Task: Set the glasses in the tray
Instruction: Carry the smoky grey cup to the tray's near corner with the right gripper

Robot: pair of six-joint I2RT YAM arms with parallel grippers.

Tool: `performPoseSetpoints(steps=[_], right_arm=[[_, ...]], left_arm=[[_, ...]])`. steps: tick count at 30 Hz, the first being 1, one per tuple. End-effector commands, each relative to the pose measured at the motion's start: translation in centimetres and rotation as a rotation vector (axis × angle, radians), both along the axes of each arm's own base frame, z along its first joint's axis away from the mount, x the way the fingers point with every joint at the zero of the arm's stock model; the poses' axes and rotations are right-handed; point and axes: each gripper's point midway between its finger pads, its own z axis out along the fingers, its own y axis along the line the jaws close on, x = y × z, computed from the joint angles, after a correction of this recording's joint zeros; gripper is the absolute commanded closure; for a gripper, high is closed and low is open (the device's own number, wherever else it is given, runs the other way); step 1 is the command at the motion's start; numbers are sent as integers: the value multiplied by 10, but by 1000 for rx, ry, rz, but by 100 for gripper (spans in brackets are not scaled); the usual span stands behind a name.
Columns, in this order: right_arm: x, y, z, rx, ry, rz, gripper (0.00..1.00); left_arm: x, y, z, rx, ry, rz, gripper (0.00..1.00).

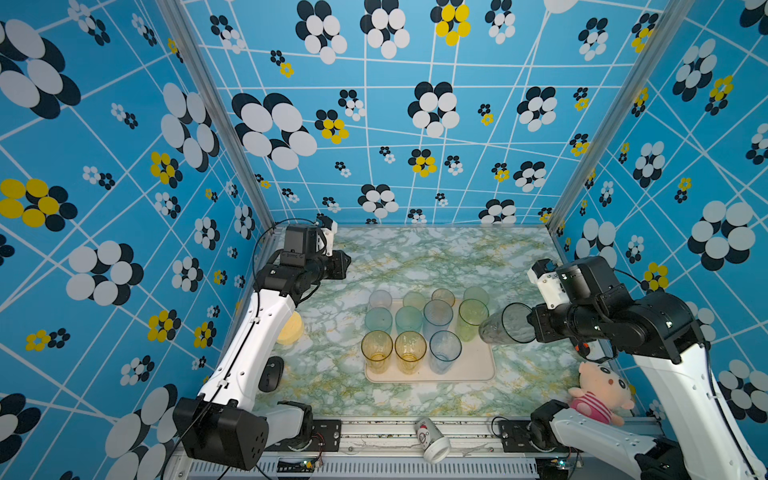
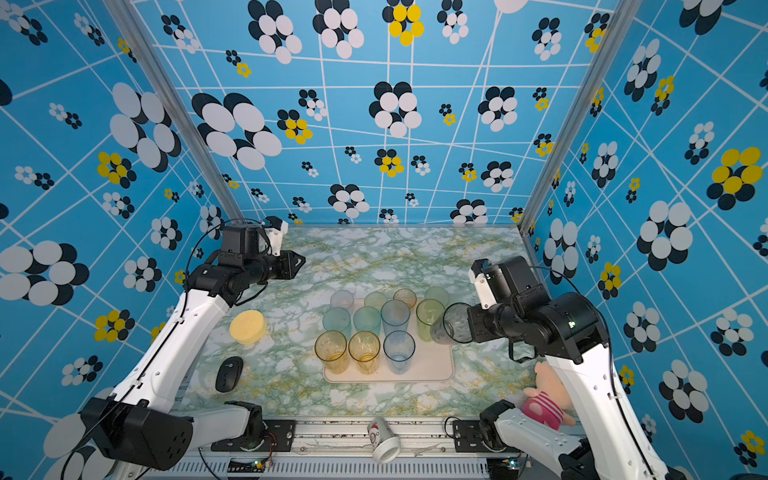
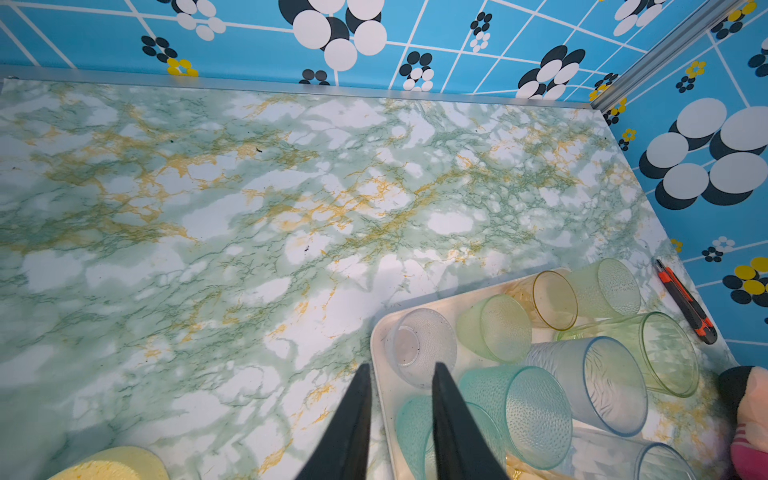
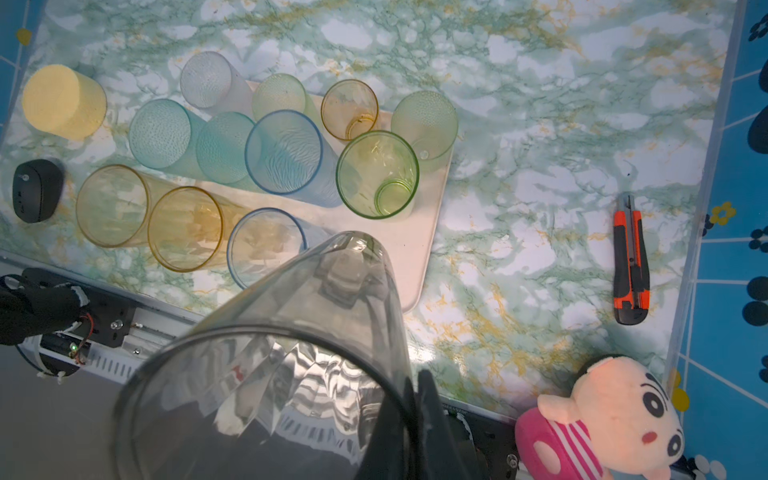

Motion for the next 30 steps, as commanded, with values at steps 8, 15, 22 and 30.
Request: performPoseSetpoints(steps=[8,15,22,30], right_arm=[[-25,-6,-37,-31,191,-62,98],[-16,2,-61,-57,211,-108,98],[-3,16,-84,-70,220,-133,98],[6,22,-108,-57,226,-181,98]], left_arm=[[-3,6,3,6,15,22,72],[-4,8,-1,11,26,28,72],[-5,9,-5,15,35,28,72],[-6,13,-10,25,47,33,71]])
